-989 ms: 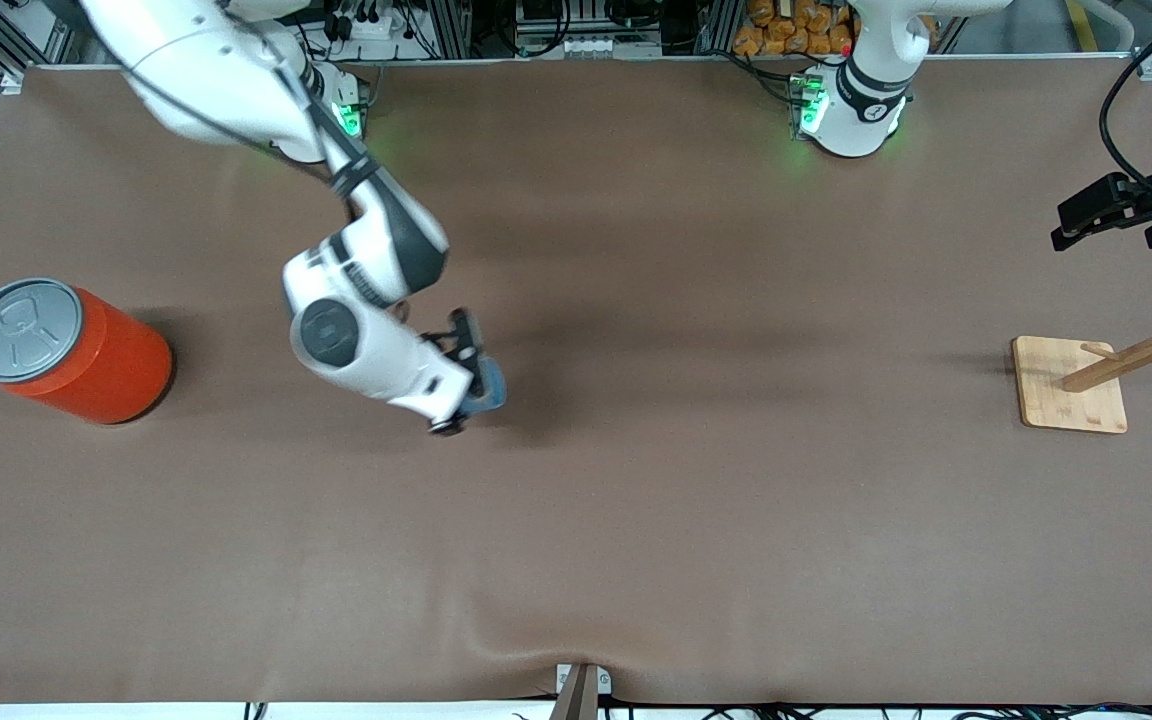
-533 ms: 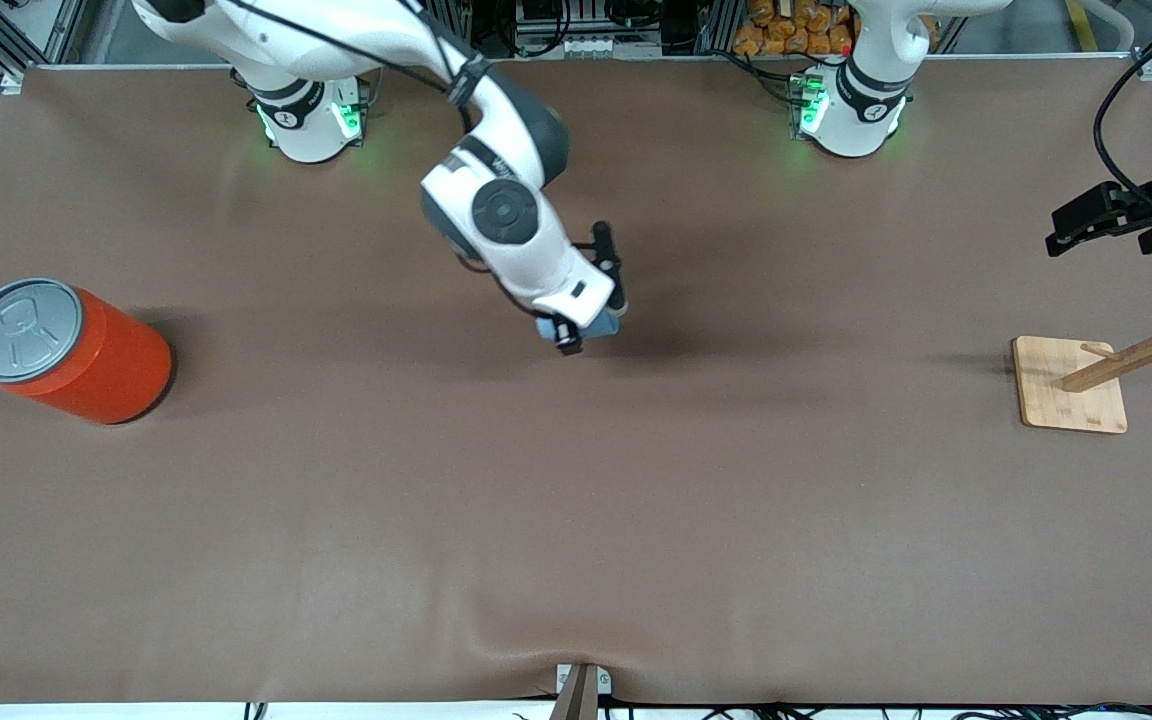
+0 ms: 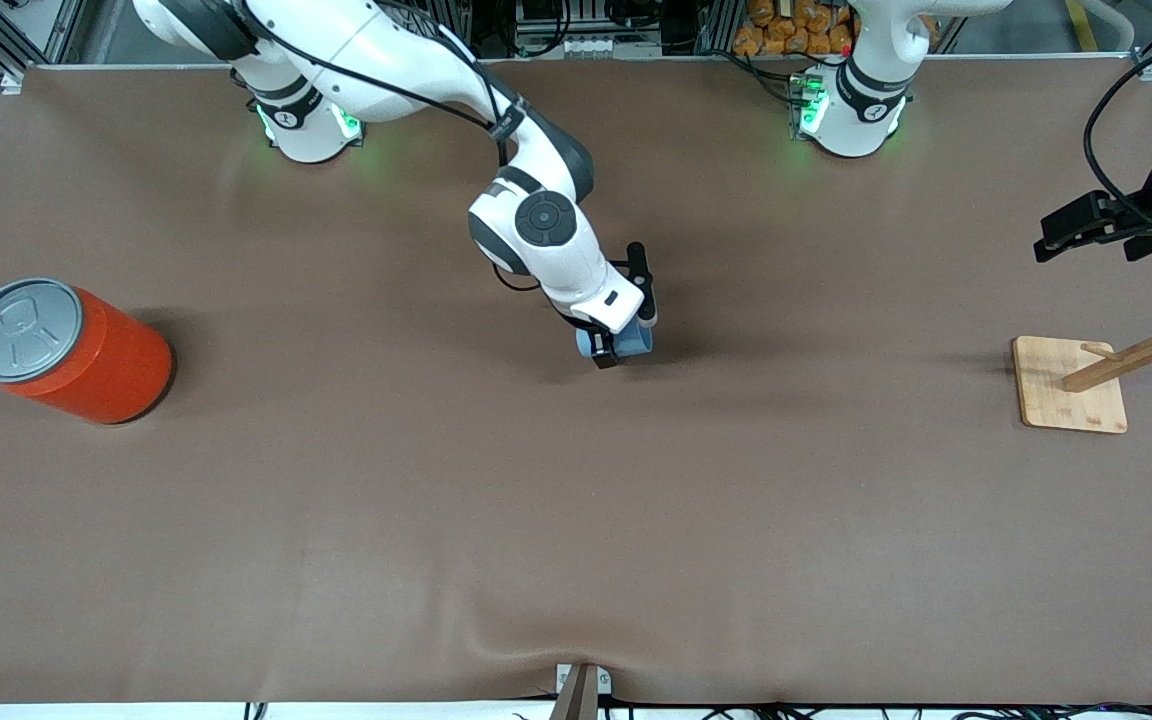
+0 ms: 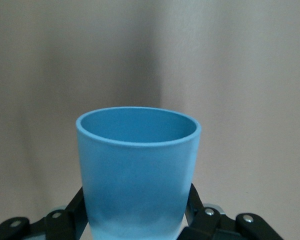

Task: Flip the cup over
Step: 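Lay the blue cup on its side mid-table and open the right gripper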

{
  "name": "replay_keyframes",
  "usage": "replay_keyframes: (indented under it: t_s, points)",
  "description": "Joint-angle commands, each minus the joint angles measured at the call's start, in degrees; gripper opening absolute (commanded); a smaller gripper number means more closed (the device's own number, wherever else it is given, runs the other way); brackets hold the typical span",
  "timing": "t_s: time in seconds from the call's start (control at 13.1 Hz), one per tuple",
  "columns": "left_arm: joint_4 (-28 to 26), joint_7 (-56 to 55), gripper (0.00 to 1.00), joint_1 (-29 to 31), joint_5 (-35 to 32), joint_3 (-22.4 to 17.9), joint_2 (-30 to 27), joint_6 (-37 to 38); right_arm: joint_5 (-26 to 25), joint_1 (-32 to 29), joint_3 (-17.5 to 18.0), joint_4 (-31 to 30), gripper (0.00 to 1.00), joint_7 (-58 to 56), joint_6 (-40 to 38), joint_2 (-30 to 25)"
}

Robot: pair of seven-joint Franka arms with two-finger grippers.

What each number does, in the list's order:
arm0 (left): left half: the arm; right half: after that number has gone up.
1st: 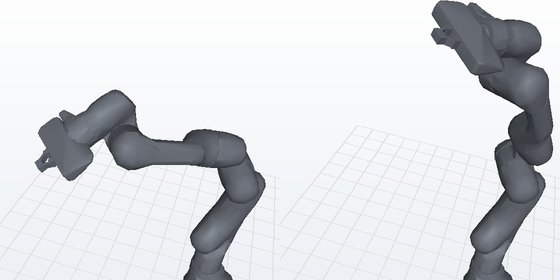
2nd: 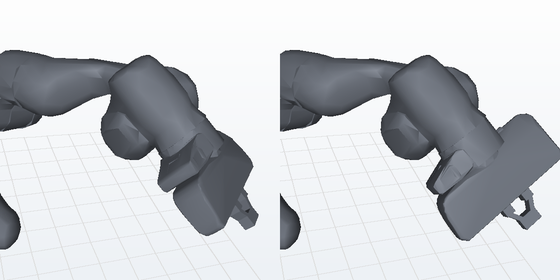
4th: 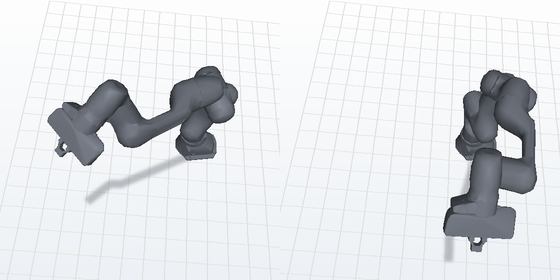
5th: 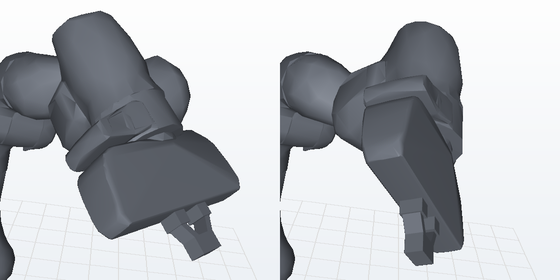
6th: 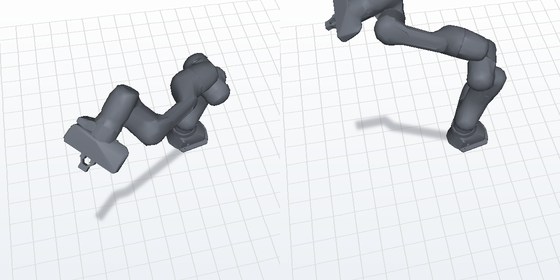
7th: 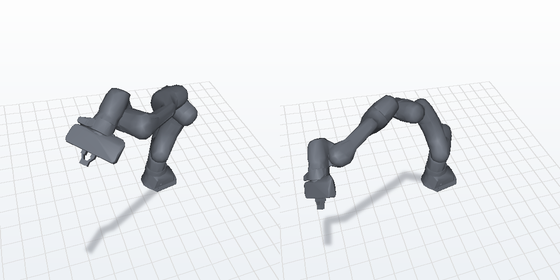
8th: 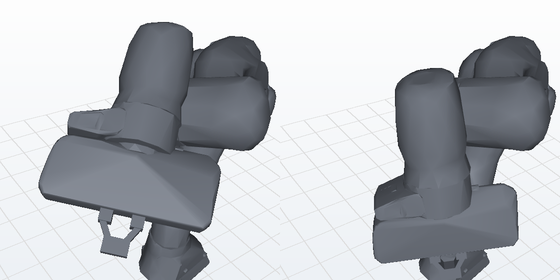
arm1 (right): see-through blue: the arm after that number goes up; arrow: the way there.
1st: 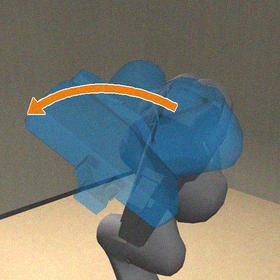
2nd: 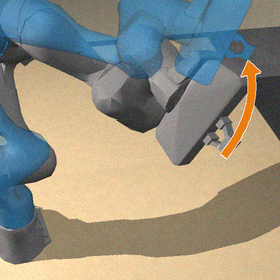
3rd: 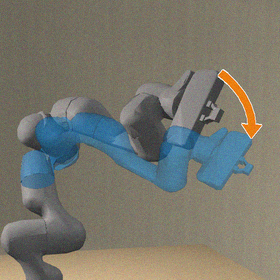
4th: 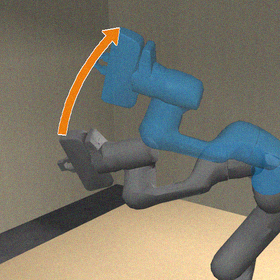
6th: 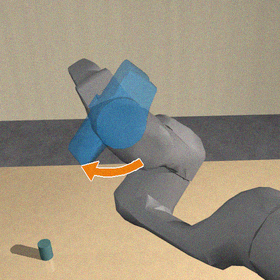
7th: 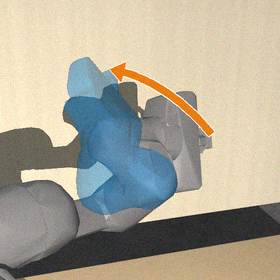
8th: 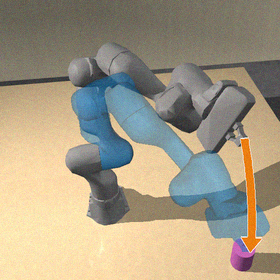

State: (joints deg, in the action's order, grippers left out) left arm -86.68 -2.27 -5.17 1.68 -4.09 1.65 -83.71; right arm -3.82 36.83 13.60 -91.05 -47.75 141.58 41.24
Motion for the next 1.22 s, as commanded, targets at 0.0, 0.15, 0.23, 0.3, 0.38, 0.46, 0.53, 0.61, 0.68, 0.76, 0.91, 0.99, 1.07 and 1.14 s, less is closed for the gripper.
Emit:
replay_keyframes:
  t_s: [0.0, 0.15, 0.23, 0.3, 0.38, 0.46, 0.53, 0.61, 0.68, 0.76, 0.91, 0.99, 1.07, 1.14]
  points:
    - [0.55, 1.22, 1.0, 0.42, 1.05, 0.05, 0.11, 0.74, -1.28, 4.81, -5.14, 2.45, 0.52, 2.14, 0.28, 2.08]
    - [0.46, 1.3, 1.0, 0.42, 1.05, 0.05, 0.11, 0.74, -1.28, 8.59, -9.71, 2.72, 0.53, 4.24, 0.28, 2.88]
    - [0.46, 1.39, 1.0, 0.42, 1.05, 0.05, 0.11, 0.74, -1.28, 9.83, -11.47, 2.99, 0.53, 4.6, 0.28, 3.75]
    - [0.37, 1.57, 1.0, 0.34, 1.05, 0.05, 0.11, 0.74, -1.28, 10.19, -12.18, 4.21, 0.54, 5.12, 0.28, 4.89]
    - [0.46, 1.57, 1.0, 0.51, 1.05, 0.05, 0.11, 0.74, -1.28, 10.1, -12.36, 4.91, 0.58, 5.47, 0.28, 5.94]
    - [0.46, 1.66, 1.0, 0.43, 1.05, 0.05, 0.28, 0.74, -1.37, 10.19, -12.98, 5.1, 0.61, 5.65, 0.36, 6.3]
    - [0.37, 1.66, 1.0, 0.42, 1.13, 0.05, 0.37, 0.74, -1.37, 10.28, -13.24, 5.1, 0.8, 5.65, 0.28, 6.39]
    - [0.37, 1.66, 1.0, 0.51, 1.05, 0.05, 0.37, 0.74, -1.37, 10.28, -13.24, 5.1, 1.0, 5.74, 0.19, 6.13]
    - [0.37, 1.66, 1.0, 0.43, 1.05, 0.05, 0.37, 0.74, -1.28, 10.28, -13.24, 5.18, 1.0, 5.83, -0.16, 5.87]
    - [0.37, 1.57, 1.0, 0.34, 1.13, 0.05, 0.37, 0.74, -1.19, 10.28, -13.24, 5.36, 1.0, 6.53, -0.51, 5.35]
    - [0.46, 1.57, 1.0, 0.42, 1.22, 0.05, 0.37, 0.74, -0.76, 10.37, -13.07, 5.27, 1.0, 10.2, -0.69, 3.59]
    - [0.37, 1.57, 1.0, 0.34, 1.48, 0.05, 0.37, 0.74, -0.67, 10.45, -12.81, 5.19, 1.0, 11.88, -1.47, 2.36]
    - [0.46, 1.57, 1.0, 0.42, 1.49, 0.05, 0.37, 0.74, -0.4, 11.06, -12.63, 5.27, 1.0, 14.33, -2.35, 1.05]
    - [0.46, 1.57, 1.0, 0.42, 1.49, 0.05, 0.37, 0.83, -0.4, 11.51, -12.72, 5.27, 1.0, 17.23, -2.71, -0.27]
